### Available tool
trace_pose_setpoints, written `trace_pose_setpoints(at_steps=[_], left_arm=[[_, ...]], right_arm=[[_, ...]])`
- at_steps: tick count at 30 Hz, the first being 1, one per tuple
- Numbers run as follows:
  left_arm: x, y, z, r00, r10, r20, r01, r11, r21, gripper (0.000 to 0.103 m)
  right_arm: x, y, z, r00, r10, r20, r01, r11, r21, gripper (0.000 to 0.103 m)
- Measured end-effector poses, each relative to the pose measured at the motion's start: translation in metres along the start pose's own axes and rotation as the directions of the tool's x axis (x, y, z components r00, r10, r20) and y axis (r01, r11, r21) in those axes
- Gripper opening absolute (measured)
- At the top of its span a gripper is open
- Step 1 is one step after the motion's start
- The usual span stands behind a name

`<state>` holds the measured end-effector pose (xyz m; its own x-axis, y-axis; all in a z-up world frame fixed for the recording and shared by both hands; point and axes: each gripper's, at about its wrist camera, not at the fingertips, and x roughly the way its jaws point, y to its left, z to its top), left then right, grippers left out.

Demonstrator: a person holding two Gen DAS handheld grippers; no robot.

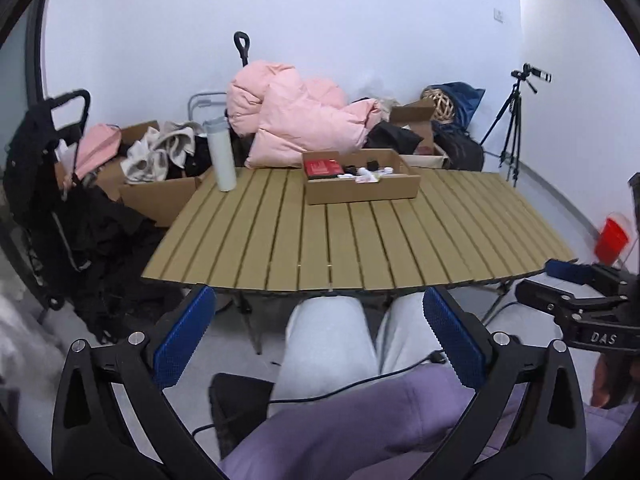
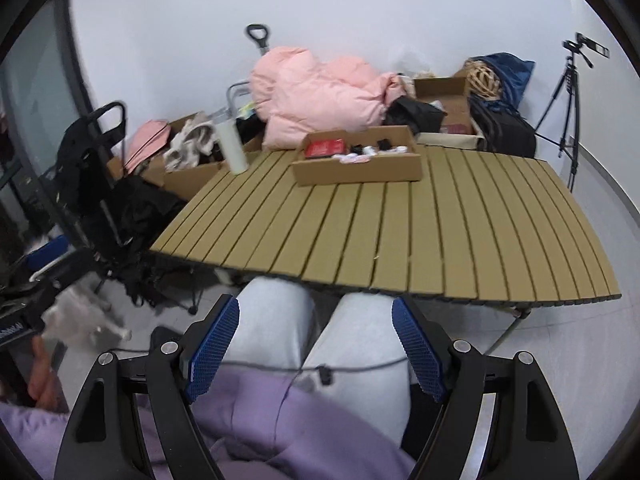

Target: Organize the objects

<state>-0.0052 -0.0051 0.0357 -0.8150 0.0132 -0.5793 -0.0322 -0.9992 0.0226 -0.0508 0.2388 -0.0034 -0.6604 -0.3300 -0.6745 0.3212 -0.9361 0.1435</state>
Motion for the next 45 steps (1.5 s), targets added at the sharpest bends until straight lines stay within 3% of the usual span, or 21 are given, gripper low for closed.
trace_pose_setpoints(at_steps=[5, 18, 45], left_arm=[[-0.003, -0.005, -0.002, 1.000, -0.010, 0.010, 0.010, 1.000, 0.002, 0.103], [0.006, -0.001, -0.008, 0.998, -0.030, -0.050, 0.029, 0.999, -0.021, 0.103], [0.004, 0.001, -0.009, 0.999, -0.028, -0.045, 0.027, 0.999, -0.017, 0.103]], right_arm=[[-0.001, 0.002, -0.004, 1.000, 0.006, 0.003, -0.006, 1.000, -0.004, 0.082], [0.009, -0.002, -0.007, 1.000, 0.017, -0.022, -0.017, 1.000, 0.011, 0.082], [0.016, -0.011, -0.010, 0.999, 0.020, -0.041, -0.019, 0.999, 0.034, 0.082]])
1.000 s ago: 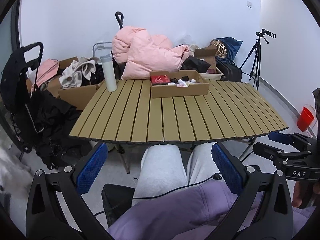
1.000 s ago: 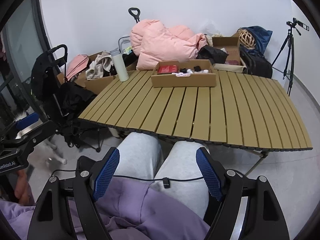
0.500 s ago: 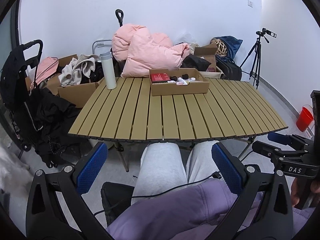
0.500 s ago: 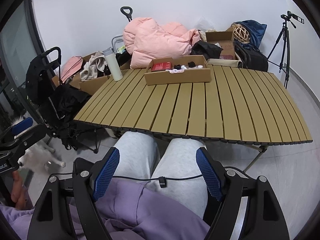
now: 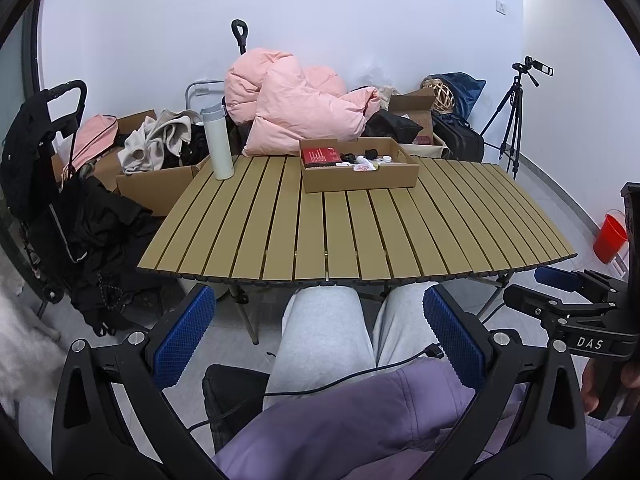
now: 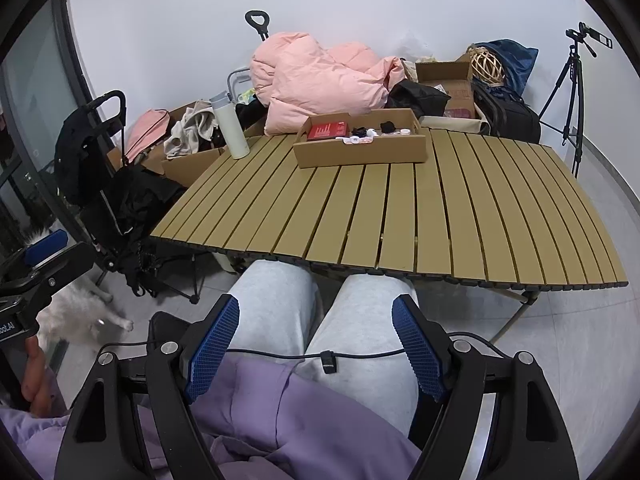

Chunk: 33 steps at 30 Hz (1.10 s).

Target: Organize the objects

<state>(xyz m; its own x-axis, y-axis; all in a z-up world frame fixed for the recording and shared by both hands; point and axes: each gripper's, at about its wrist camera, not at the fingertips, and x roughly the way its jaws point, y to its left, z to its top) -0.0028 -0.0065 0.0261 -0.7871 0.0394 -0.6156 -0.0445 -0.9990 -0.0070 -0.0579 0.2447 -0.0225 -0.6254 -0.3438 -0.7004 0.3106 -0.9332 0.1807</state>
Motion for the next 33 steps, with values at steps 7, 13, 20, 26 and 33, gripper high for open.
trace_pose_setpoints(at_steps=[7, 13, 20, 26, 33], left_arm=[[0.006, 0.002, -0.002, 0.999, -0.014, -0.035, 0.014, 1.000, -0.002, 0.103], [0.009, 0.000, -0.004, 0.999, 0.004, -0.033, -0.003, 1.000, 0.028, 0.103], [0.013, -0.001, -0.003, 0.999, 0.000, -0.043, 0.002, 0.999, 0.037, 0.103], [0.015, 0.001, -0.003, 0.999, 0.004, -0.051, -0.002, 0.999, 0.032, 0.103], [0.013, -0.002, -0.003, 0.999, 0.011, -0.036, -0.010, 0.999, 0.044, 0.103]], right_arm=[[-0.001, -0.003, 0.000, 1.000, 0.000, 0.005, 0.000, 1.000, 0.002, 0.082], [0.000, -0.006, 0.001, 1.000, -0.003, 0.004, 0.003, 1.000, 0.007, 0.082], [0.000, -0.008, 0.000, 1.000, -0.003, 0.003, 0.003, 1.000, 0.008, 0.082], [0.000, -0.010, 0.000, 1.000, -0.003, 0.006, 0.003, 1.000, 0.012, 0.082], [-0.003, -0.011, 0.000, 1.000, -0.002, 0.013, 0.002, 1.000, 0.011, 0.082]])
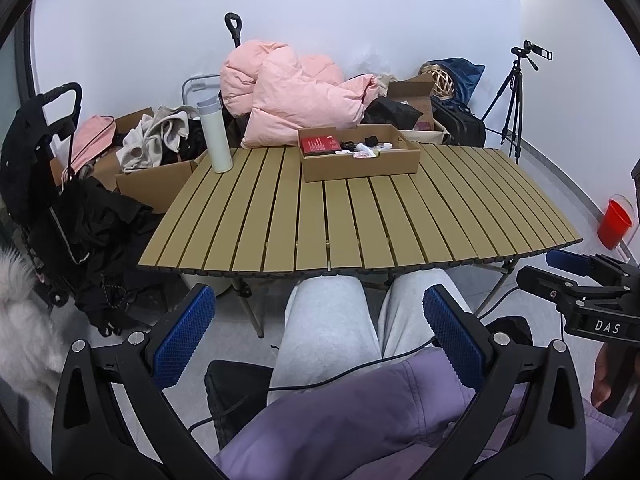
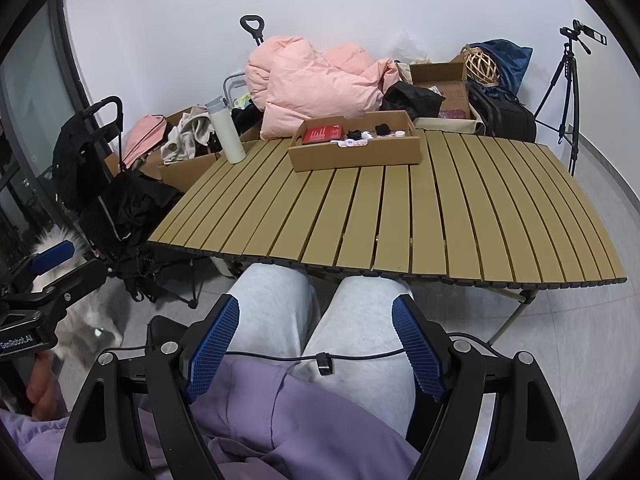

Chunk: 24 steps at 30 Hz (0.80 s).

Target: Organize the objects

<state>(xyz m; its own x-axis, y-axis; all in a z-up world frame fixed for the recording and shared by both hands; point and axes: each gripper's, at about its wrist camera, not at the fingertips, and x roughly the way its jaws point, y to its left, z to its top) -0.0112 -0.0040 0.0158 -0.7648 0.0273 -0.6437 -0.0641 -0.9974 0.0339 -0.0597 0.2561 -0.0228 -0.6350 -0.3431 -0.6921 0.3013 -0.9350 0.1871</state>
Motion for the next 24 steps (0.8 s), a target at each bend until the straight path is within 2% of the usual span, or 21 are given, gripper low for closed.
trace_pose_setpoints(at_steps=[19, 24], left_arm=[[0.013, -0.002, -0.002, 0.998, 0.011, -0.058, -0.011, 1.000, 0.006, 0.103], [0.018, -0.001, -0.003, 0.996, -0.026, -0.081, 0.026, 1.000, -0.005, 0.103]], right_arm=[[0.006, -0.004, 0.000, 1.000, -0.010, -0.021, 0.011, 1.000, 0.017, 0.082], [0.008, -0.006, 0.000, 1.000, -0.011, -0.025, 0.012, 1.000, 0.023, 0.082]])
